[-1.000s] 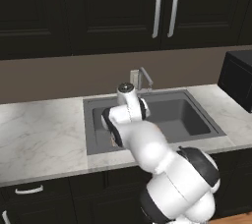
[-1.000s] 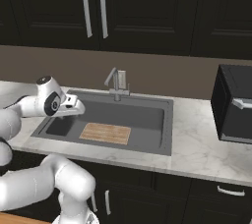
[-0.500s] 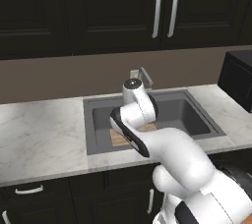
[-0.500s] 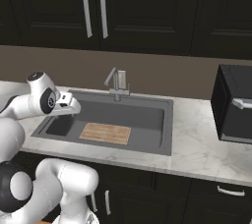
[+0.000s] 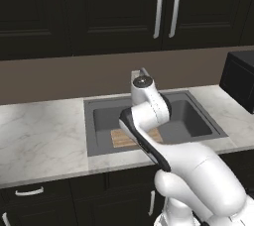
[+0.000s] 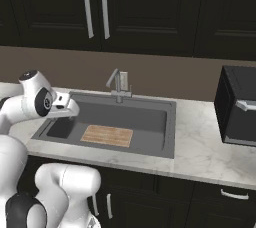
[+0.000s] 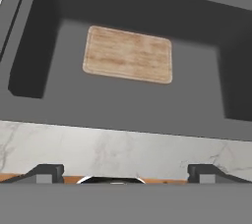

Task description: Move the cutting board and knife to the sink. Then move spray from the cabinet to the counter.

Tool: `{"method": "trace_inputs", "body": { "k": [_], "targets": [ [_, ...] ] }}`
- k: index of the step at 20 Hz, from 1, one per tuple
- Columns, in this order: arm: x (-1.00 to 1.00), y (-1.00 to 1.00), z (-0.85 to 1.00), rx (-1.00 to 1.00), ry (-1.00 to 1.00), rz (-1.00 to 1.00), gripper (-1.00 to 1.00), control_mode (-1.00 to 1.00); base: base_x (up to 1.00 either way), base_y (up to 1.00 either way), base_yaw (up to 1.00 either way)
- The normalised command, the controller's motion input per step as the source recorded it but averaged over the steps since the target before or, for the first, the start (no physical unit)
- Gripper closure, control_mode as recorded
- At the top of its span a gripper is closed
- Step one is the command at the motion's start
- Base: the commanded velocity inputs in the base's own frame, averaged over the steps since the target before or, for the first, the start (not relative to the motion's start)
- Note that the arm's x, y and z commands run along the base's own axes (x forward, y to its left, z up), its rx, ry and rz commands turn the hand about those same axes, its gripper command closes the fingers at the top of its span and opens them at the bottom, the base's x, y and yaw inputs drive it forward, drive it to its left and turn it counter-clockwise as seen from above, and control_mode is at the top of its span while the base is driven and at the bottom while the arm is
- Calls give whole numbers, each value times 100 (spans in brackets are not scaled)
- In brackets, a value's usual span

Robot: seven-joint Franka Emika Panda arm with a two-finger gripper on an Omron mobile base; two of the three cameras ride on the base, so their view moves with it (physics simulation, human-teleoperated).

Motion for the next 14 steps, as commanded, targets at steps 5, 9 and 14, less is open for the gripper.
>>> {"method": "trace_inputs", "body": {
  "k": [5,9,14],
  "targets": [
    [-35,-8,22,4,0,-1,-100,-100,0,0,0],
    [-29,-7,17,3,0,0,-100,-100,0,0,0],
    [-6,-1,3,0,0,-1,-100,-100,0,0,0]
  ]
}}
